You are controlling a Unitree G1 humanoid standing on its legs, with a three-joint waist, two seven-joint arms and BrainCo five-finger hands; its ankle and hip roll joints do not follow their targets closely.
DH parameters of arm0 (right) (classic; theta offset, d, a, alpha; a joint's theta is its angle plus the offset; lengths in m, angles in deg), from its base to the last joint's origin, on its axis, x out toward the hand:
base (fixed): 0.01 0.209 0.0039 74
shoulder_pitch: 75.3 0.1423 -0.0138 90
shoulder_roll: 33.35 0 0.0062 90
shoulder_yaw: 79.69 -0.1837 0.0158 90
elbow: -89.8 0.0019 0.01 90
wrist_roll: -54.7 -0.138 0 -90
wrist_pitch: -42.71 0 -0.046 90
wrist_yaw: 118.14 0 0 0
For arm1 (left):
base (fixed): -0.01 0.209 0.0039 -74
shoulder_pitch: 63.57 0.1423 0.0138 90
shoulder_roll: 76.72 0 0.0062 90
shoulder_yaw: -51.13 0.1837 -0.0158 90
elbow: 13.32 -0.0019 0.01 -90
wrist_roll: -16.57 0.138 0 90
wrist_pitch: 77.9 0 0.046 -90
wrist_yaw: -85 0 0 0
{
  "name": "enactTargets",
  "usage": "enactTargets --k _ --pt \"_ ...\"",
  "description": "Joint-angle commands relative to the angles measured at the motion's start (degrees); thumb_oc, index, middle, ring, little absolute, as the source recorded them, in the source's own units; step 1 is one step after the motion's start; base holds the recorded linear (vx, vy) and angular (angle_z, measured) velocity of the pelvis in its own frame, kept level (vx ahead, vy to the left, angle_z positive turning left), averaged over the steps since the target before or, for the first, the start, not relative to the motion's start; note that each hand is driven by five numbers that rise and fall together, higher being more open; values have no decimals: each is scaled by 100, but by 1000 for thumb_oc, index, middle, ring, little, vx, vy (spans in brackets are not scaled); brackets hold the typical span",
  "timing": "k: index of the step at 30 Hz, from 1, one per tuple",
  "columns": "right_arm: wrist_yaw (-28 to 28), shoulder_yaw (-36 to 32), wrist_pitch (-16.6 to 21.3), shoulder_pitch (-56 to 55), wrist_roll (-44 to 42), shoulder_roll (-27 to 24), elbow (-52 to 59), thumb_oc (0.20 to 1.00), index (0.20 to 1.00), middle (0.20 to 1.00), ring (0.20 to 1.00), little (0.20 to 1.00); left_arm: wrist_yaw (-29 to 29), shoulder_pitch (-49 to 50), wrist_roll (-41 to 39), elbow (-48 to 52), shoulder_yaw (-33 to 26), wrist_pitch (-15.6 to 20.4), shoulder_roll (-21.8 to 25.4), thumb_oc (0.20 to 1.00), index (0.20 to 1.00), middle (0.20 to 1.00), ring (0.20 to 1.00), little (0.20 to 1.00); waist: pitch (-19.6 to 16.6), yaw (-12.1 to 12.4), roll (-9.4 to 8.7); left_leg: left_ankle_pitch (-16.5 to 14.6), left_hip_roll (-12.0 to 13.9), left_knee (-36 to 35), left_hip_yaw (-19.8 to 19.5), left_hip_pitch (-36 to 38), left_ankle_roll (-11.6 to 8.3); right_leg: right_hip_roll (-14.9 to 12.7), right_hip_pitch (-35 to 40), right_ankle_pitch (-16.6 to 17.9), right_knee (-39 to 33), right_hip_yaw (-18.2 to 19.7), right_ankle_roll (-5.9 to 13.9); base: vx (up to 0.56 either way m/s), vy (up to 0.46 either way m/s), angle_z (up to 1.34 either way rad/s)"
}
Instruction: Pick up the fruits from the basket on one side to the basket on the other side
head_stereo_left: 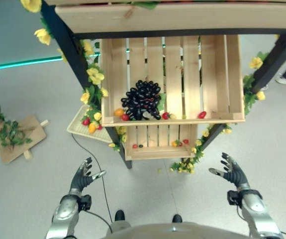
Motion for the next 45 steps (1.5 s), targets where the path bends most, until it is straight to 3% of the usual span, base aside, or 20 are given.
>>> enactTargets --k 1,5,9,13,18,20,23,26,27,30,31,36,37,38,39,40,41,43,44,45 --pt "-39 -211 280 165 100 -55 472 1000 1000 1000 1000 1000 105 -38 63 526 -166 357 273 1000 1000 1000 1000 1000 1 -13 -217 -615 -624 892 -29 -496 343 18 -335 -616 566 -46 113 -18 97 -34" --pt "-33 -81 275 330 115 21 534 1000 1000 1000 1000 1000 225 -87 132 636 -149 390 284 1000 1000 1000 1000 1000 19 -117 -184 -787 -674 896 601 -410 557 -95 -662 -394 615 514 379 -77 211 -65" --pt "20 -72 246 306 195 48 645 1000 1000 1000 1000 1000 243 -47 174 792 -215 419 329 1000 1000 1000 1000 1000 91 -154 -189 -883 -765 933 848 -379 711 -189 -910 -309 873 784 514 -82 184 -93" --pt "28 -42 235 372 274 83 628 1000 1000 1000 1000 1000 316 26 217 892 -319 456 335 1000 1000 1000 1000 1000 231 -207 -186 -844 -784 898 1140 -400 788 -339 -1229 76 829 1051 731 -151 120 -37" --pt "47 122 266 360 267 151 684 1000 1000 1000 1000 1000 443 -36 322 908 -349 421 447 1000 1000 1000 1000 1000 176 7 -71 -405 -561 693 1111 -616 840 -133 -962 -794 2185 338 443 -192 -20 -40" --pt "76 185 287 331 320 111 708 1000 1000 1000 1000 1000 446 -47 274 932 -347 405 467 1000 1000 1000 1000 1000 76 82 -119 -298 -558 650 1045 -721 833 31 -621 -1145 2504 398 360 -122 -153 7" --pt "56 239 303 379 358 35 852 1000 1000 1000 1000 1000 514 -130 285 878 -324 353 507 1000 1000 1000 1000 1000 -29 320 -278 -156 -486 916 988 -1223 721 40 54 -1290 2088 377 299 -213 -301 20" --pt "12 341 304 518 350 -27 822 1000 1000 1000 1000 1000 616 -206 213 738 -319 375 481 1000 1000 1000 1000 1000 16 408 -309 28 -274 1017 961 -1377 589 126 27 -1414 1778 398 120 -225 -325 -10" --pt "-8 349 312 563 308 -107 895 1000 1000 1000 1000 1000 675 -132 140 747 -409 365 409 1000 1000 1000 1000 1000 71 509 -306 255 -28 1021 896 -1455 413 286 128 -1509 1347 288 40 -237 -412 -16" --pt "-31 239 352 538 186 -302 1108 1000 1000 1000 1000 1000 716 -174 50 622 -408 377 333 1000 1000 1000 1000 1000 245 523 -138 846 297 631 726 -1533 117 576 176 -1449 854 261 -111 -349 -475 -14" --pt "-93 115 383 482 94 -410 1146 1000 1000 1000 1000 1000 714 -254 57 546 -279 367 232 1000 1000 1000 1000 1000 365 445 15 1149 404 373 612 -1564 -40 644 251 -1369 512 181 -180 -370 -380 -11" --pt "-216 -36 409 427 94 -495 1165 1000 1000 1000 1000 1000 712 -232 66 517 -166 393 50 1000 1000 1000 1000 1000 480 239 93 1279 478 19 800 -1413 -161 638 492 -1206 169 -99 -215 -166 -188 40" --pt "-211 -48 421 447 78 -521 1177 1000 1000 1000 1000 1000 696 -217 82 546 -170 414 79 1000 1000 1000 1000 1000 492 210 69 1183 440 158 832 -1390 -152 607 427 -1143 169 -121 -234 -230 -146 42" --pt "-138 6 424 491 80 -571 1205 1000 1000 1000 1000 1000 649 -128 148 576 -216 442 103 1000 1000 1000 1000 1000 464 173 -44 592 151 871 695 -1227 -51 506 282 -1016 157 -122 -234 -227 -144 38" --pt "-138 7 423 493 81 -571 1205 1000 1000 1000 1000 1000 649 -128 148 577 -219 441 103 1000 1000 1000 1000 1000 455 168 -37 591 155 893 688 -1258 -46 511 266 -1003 153 -126 -233 -260 -135 -6" --pt "-140 57 409 556 104 -601 1125 1000 1000 1000 1000 1000 628 -71 103 571 -248 457 31 1000 1000 1000 1000 1000 398 179 -132 -14 -286 1672 365 -1111 29 408 158 -923 171 -38 -242 -117 -34 -38" --pt "-141 58 410 561 105 -601 1123 1000 1000 1000 1000 1000 628 -73 103 572 -250 457 30 1000 1000 1000 1000 1000 387 169 -129 -6 -287 1685 357 -1141 33 409 138 -912 170 -47 -240 -132 -34 -34" --pt "-188 96 394 630 118 -551 1022 1000 1000 1000 1000 1000 622 0 -8 634 -275 455 -29 1000 1000 1000 1000 1000 299 163 -94 -361 -546 1808 119 -831 114 442 68 -887 249 104 -212 -26 31 -1" --pt "-190 106 375 639 137 -523 1004 1000 1000 1000 1000 1000 610 37 -22 646 -276 466 -28 1000 1000 1000 1000 1000 180 80 -45 -543 -502 1345 210 -501 209 482 7 -856 256 144 -172 20 80 -3" --pt "-195 80 372 606 153 -508 1011 1000 1000 1000 1000 1000 608 37 19 655 -243 465 -4 1000 1000 1000 1000 1000 86 -8 13 -482 -440 993 285 -335 242 525 -20 -809 246 159 -132 29 120 -8"
